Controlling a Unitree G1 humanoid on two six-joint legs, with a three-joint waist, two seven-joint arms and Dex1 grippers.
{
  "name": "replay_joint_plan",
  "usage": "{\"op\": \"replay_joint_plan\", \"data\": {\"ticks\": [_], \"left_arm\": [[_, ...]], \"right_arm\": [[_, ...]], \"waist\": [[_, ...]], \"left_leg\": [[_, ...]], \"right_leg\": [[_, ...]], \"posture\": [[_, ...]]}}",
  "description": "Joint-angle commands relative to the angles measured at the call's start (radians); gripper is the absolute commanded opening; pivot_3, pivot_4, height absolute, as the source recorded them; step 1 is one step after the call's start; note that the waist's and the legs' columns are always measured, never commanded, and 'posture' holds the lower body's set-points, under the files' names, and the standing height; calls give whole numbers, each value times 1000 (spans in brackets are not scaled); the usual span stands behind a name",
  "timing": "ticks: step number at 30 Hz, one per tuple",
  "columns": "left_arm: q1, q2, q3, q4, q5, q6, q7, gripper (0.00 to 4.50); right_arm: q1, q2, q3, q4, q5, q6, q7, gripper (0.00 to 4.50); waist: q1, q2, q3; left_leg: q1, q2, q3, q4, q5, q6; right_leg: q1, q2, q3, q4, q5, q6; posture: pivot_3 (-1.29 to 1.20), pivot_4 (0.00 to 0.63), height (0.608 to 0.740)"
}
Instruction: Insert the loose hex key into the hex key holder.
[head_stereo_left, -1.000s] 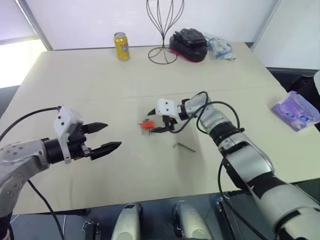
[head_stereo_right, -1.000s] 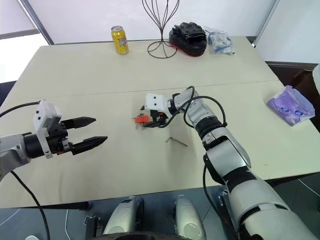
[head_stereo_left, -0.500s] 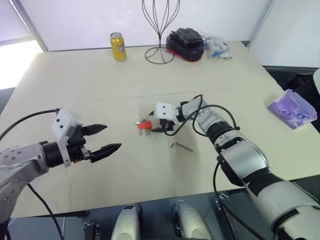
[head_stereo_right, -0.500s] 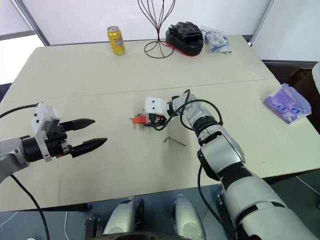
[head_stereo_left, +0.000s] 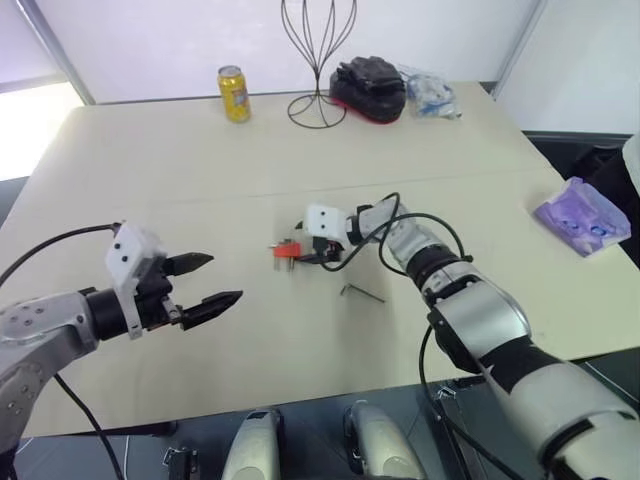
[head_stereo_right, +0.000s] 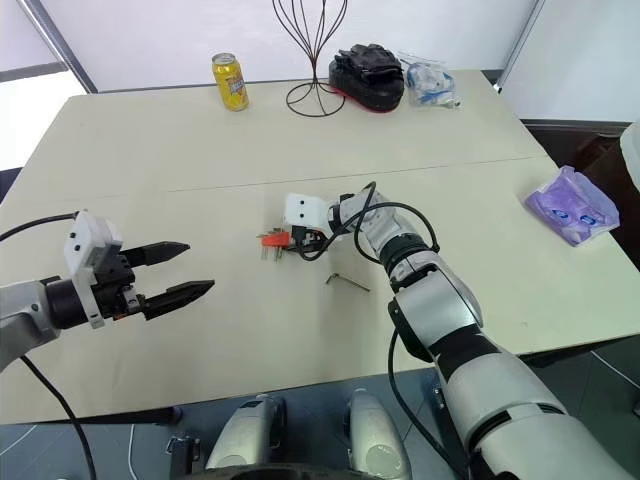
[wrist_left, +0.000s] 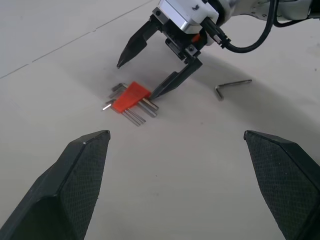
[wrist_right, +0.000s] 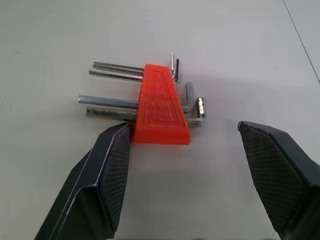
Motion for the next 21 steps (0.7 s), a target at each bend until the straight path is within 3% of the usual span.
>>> {"op": "replay_joint_plan", "data": {"ticks": [1, 13, 16, 19, 21], "left_arm": [[-4, -2, 37, -28, -5, -24, 5, 4491], [-17, 9, 34, -8, 3, -39, 3, 4491], [-20, 10, 47, -6, 6, -42, 9, 4500], [-15, 8, 63, -9, 11, -45, 17, 4500], [-11, 6, 73, -12, 15, -48, 23, 4500]], "right_arm": [[-10, 14, -4, 6, -16, 4, -2, 3510], [16, 22, -15, 27, -32, 48, 0, 3510], [15, 39, -15, 37, -37, 61, -11, 2690], [17, 53, -23, 47, -34, 88, -10, 1143], [21, 59, -22, 50, -39, 94, -16, 1059]], "waist": [[-5, 0, 0], [-13, 0, 0], [-14, 0, 0], [-17, 0, 0], [-16, 0, 0]], "left_leg": [[0, 0, 0, 0, 0, 0], [0, 0, 0, -1, 0, 0], [1, 0, 0, -1, 0, 0], [2, 0, 0, -1, 0, 0], [3, 0, 0, -1, 0, 0]], "right_leg": [[0, 0, 0, 0, 0, 0], [0, 0, 0, 0, 0, 0], [1, 0, 0, 0, 0, 0], [1, 0, 0, 1, 0, 0], [1, 0, 0, 2, 0, 0]], "posture": [[0, 150, 740], [0, 150, 740], [0, 150, 740], [0, 150, 740], [0, 150, 740]]}}
